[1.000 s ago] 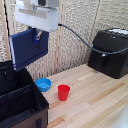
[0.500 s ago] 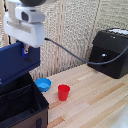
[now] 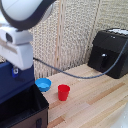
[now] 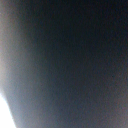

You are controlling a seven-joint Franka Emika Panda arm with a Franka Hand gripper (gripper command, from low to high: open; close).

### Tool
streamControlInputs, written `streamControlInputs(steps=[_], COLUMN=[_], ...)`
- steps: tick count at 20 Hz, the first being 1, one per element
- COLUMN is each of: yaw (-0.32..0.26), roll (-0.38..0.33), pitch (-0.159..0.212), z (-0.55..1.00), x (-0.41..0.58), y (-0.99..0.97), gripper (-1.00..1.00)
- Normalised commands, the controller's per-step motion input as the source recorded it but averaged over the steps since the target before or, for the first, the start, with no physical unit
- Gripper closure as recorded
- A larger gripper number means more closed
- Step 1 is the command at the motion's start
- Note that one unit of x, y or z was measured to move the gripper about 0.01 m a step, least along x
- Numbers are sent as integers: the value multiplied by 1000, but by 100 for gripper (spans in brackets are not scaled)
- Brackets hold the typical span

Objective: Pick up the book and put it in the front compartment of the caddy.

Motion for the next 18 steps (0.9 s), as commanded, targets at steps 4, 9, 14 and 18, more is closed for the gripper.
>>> streamControlInputs(steps=[4, 9, 14, 18], yaw=[-160, -66, -68, -77], roll=[-89, -46, -4, 1], pitch=[0, -12, 51, 61], z=[-341, -177, 71, 535], x=[1, 42, 19, 1], y=[254, -6, 21, -387], gripper=[100, 100, -100, -100])
